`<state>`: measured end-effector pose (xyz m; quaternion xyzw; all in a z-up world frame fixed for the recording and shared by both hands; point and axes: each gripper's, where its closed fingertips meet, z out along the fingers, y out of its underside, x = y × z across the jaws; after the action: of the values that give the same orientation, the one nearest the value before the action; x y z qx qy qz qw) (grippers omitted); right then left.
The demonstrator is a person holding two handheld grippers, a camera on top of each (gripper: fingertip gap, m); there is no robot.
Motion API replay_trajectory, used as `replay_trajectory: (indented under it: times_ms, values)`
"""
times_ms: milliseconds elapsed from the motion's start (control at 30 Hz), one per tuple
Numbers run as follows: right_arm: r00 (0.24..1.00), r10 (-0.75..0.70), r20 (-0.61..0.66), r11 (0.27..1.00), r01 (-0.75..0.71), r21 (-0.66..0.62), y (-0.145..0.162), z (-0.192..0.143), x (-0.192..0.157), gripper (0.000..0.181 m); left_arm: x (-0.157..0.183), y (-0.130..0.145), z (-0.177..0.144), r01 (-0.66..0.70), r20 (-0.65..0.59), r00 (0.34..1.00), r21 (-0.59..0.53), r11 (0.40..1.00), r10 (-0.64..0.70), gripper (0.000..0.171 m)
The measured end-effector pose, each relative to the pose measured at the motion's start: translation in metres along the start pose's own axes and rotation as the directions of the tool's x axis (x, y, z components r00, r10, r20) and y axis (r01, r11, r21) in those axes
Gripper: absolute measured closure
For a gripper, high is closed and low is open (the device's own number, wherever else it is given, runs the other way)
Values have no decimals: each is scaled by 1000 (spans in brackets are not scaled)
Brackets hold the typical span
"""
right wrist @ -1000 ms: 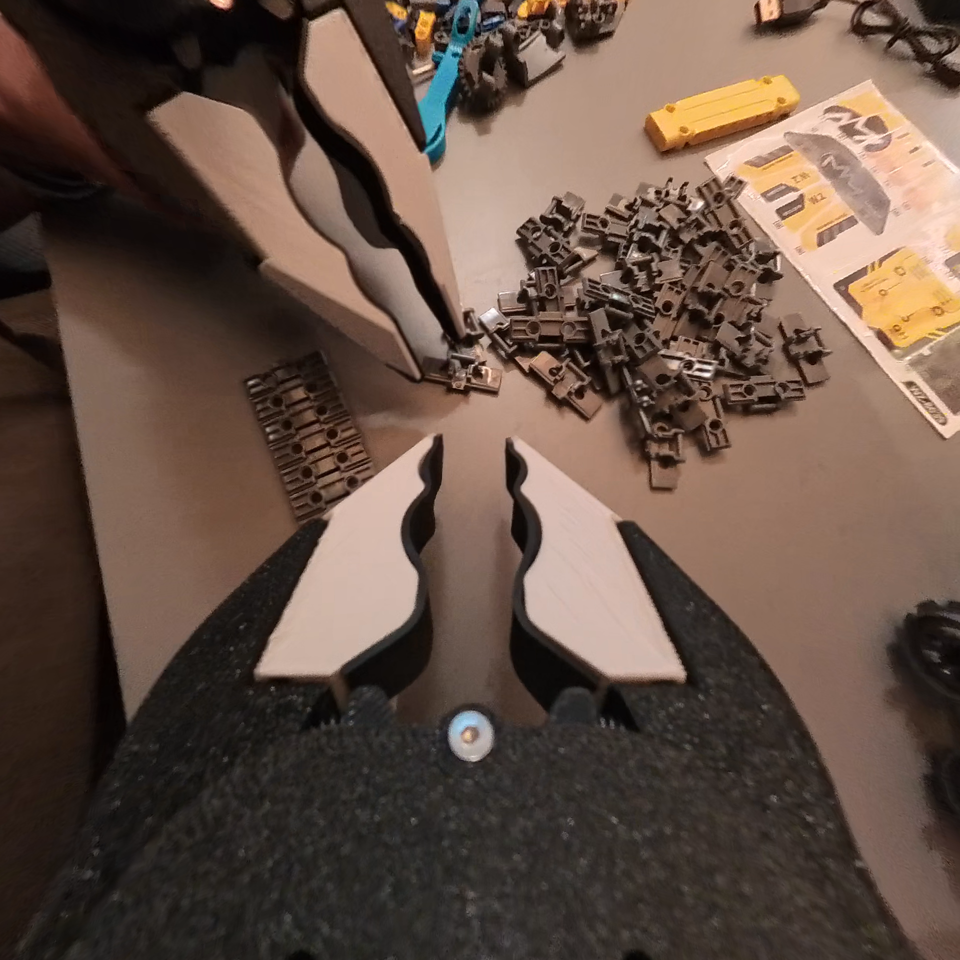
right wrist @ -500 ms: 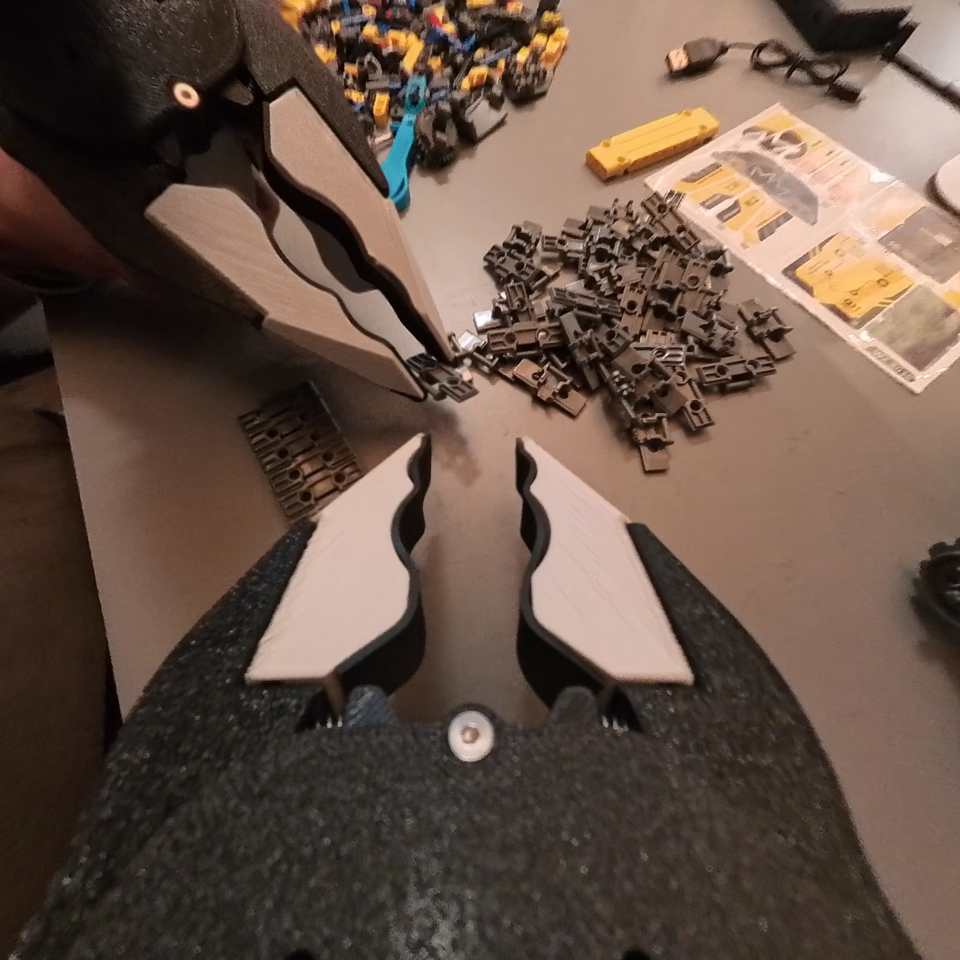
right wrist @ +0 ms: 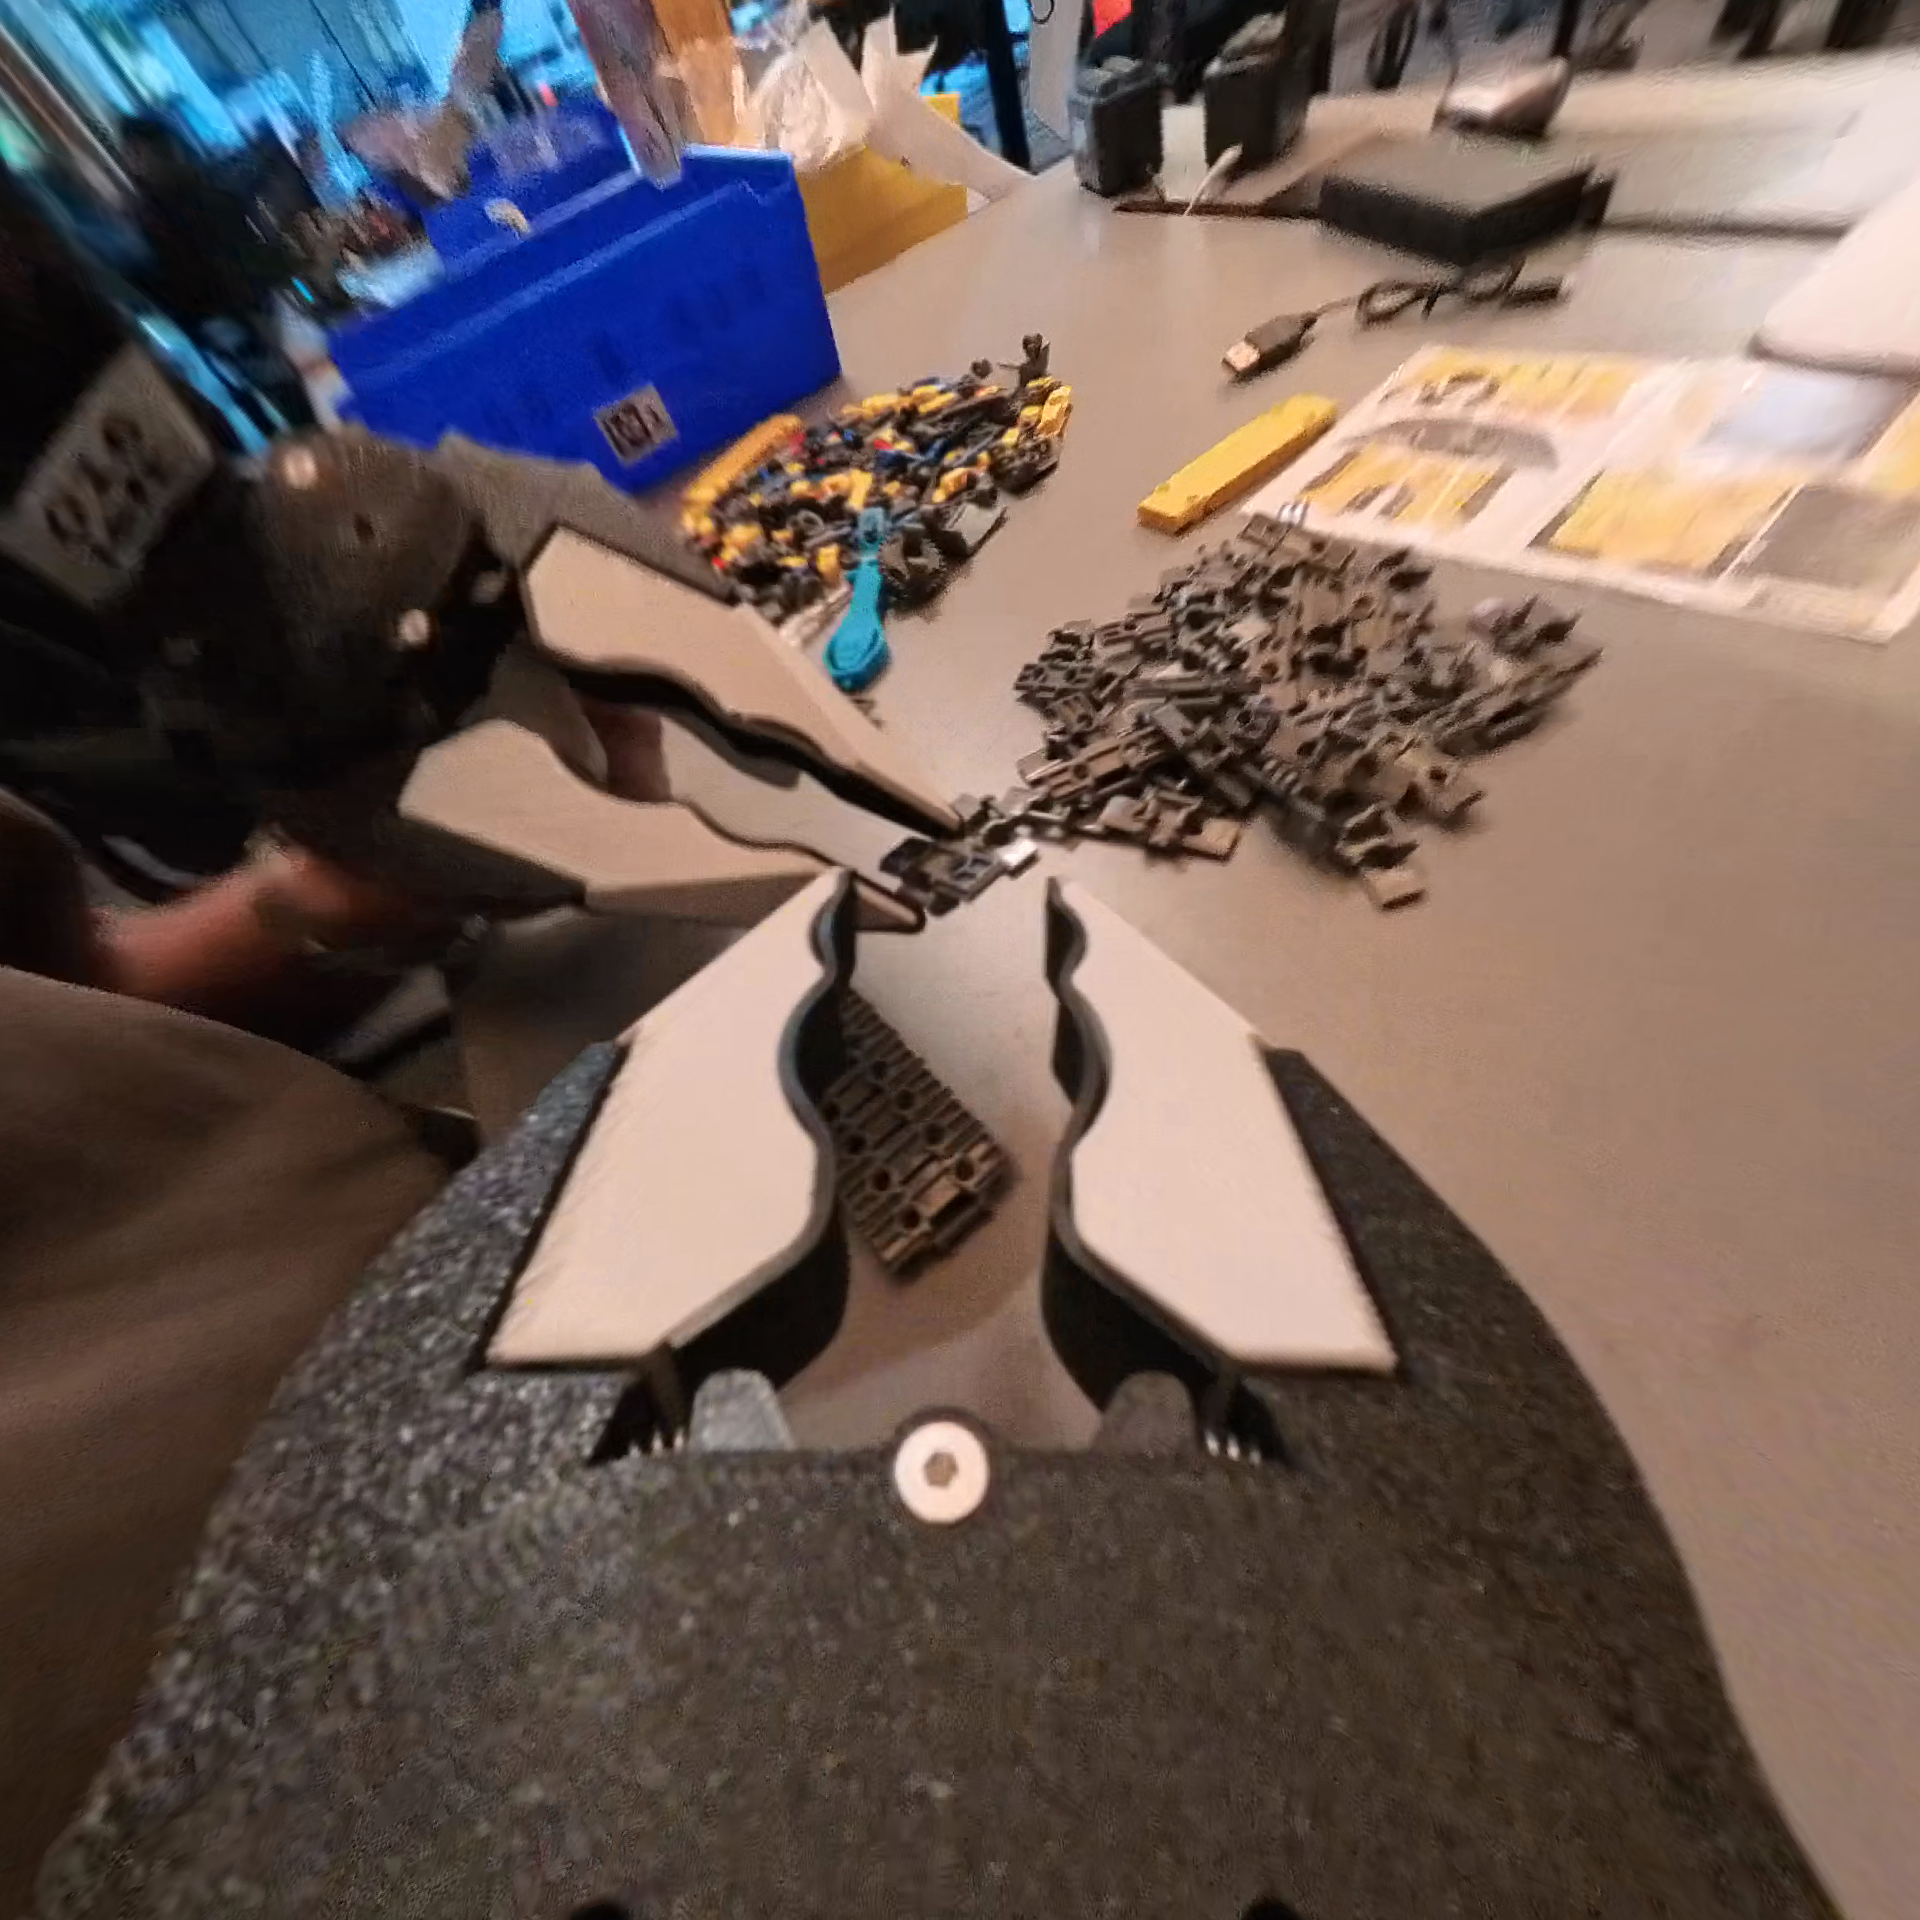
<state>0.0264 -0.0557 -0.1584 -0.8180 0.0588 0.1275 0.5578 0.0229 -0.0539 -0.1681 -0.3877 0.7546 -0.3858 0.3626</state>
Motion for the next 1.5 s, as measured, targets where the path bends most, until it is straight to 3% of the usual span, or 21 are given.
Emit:
replay_trajectory:
  times_ms: [100,267,333,533,667,800,933,1200,1300,1500]
  values:
    - [984,162,70,986,-164,22,2,-5,2,169,8,-7,1,-44,21,999,8,999,44,158]
    - [948,261,183,962,-270,28,2,-17,-2,179,17,-12,2,-81,15,997,17,997,80,158]
    - [941,277,195,958,-286,19,4,-24,3,179,21,-14,2,-58,-16,998,30,998,59,150]
    - [943,322,78,946,-317,-73,28,-48,36,179,15,-7,0,25,-63,998,22,999,-24,144]
    - [944,330,31,920,-314,-235,61,-54,38,178,12,0,1,65,-82,995,6,998,-64,142]
    - [930,367,11,898,-351,-266,67,-55,42,177,8,2,0,119,-104,988,7,993,-117,140]
    - [952,299,-65,910,-305,-281,68,-52,57,162,1,3,-5,149,-98,984,18,989,-147,140]
    - [970,117,-213,917,-188,-352,70,-70,46,164,-4,9,-4,179,-102,979,17,984,-176,140]
    - [978,44,-206,898,-130,-421,81,-71,34,175,-3,10,-3,171,-100,981,12,985,-169,140]
    - [981,27,-191,898,-107,-426,81,-60,39,166,-6,11,-4,174,-90,981,18,985,-171,140]
